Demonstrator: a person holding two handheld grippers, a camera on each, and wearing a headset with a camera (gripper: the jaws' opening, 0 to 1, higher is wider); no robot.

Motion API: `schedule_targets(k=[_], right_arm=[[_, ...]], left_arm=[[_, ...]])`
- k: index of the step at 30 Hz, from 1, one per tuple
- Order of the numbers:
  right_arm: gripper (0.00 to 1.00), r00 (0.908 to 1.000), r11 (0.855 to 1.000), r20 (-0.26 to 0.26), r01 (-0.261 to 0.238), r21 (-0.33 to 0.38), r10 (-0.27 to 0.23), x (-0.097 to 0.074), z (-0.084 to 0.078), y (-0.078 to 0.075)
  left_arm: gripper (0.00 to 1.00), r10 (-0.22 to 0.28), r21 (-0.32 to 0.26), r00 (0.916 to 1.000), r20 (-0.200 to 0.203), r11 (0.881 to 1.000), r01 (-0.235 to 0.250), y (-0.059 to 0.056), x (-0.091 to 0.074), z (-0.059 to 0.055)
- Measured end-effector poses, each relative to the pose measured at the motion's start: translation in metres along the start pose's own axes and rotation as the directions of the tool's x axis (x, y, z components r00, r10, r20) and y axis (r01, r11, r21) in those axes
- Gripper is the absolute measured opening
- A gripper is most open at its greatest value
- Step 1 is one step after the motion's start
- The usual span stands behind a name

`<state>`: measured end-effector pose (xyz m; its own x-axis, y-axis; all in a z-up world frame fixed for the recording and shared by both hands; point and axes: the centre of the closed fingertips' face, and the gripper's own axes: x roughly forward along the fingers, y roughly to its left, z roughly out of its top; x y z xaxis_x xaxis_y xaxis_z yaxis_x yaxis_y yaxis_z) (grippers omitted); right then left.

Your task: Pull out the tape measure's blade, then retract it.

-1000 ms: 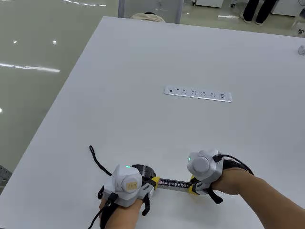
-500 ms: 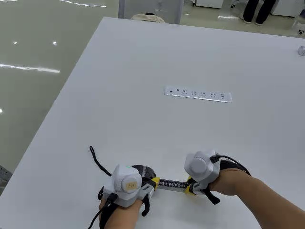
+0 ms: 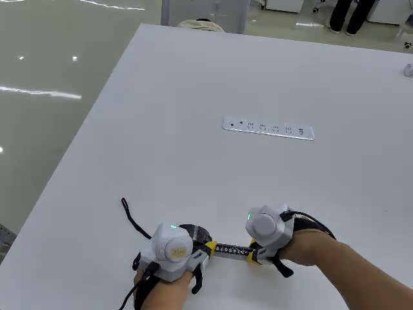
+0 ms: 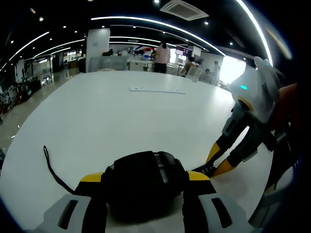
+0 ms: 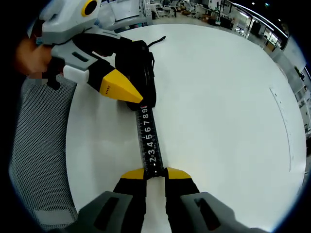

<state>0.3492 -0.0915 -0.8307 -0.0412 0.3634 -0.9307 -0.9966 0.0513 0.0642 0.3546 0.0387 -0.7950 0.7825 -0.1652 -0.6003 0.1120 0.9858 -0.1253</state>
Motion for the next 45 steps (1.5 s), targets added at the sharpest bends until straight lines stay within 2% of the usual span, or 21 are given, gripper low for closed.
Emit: schedule_targets(k=[45], right_arm=[[0.14, 0.9993, 1.0, 0.038, -0.003, 0.004, 0.003, 0.011, 0.024, 0.004]], left_arm=[[0.59, -0.016, -0.03, 0.9999, 0.002, 0.999, 0.016, 0.002, 0.0, -0.001]])
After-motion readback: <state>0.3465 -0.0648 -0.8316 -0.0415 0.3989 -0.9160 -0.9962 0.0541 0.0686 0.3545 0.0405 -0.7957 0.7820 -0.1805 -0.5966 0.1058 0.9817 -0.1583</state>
